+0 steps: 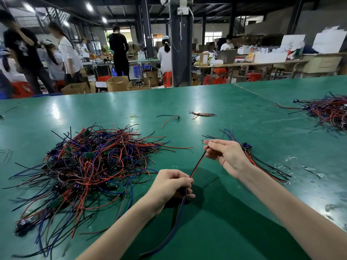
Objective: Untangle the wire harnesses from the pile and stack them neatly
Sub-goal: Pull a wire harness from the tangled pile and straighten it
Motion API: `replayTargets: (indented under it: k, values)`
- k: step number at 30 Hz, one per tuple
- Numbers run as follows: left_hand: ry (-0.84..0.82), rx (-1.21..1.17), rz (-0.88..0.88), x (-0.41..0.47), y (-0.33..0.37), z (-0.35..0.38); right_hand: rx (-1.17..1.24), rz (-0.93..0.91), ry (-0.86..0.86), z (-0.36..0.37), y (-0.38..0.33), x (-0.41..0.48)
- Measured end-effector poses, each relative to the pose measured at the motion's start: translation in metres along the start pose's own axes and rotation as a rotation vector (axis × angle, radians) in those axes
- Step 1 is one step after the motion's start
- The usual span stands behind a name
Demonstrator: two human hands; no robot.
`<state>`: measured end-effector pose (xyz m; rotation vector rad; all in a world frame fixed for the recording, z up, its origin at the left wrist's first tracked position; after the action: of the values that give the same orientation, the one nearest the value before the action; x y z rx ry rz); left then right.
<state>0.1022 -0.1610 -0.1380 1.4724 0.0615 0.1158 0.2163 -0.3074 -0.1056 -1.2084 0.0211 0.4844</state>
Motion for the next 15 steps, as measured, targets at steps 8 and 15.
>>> replayTargets:
  k: [8, 15]
  values:
    - [-0.006, 0.002, 0.019, 0.0, -0.002, -0.001, 0.171, 0.246, -0.118, 0.007, 0.013, -0.003]
    - [-0.011, 0.026, 0.027, -0.001, 0.0, -0.001, 0.155, 0.236, -0.127, 0.006, 0.015, -0.001]
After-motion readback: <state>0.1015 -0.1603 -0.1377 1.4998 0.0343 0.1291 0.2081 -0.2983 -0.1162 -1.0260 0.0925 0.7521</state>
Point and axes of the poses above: each hand's wrist, its own x-axis towards the middle knuckle, its own z-axis out of the palm, y = z × x, the point moved 7 cm from there along x, towards the middle knuckle, and after that the axes turned 15 degrees about z, right-handed, at the moved point
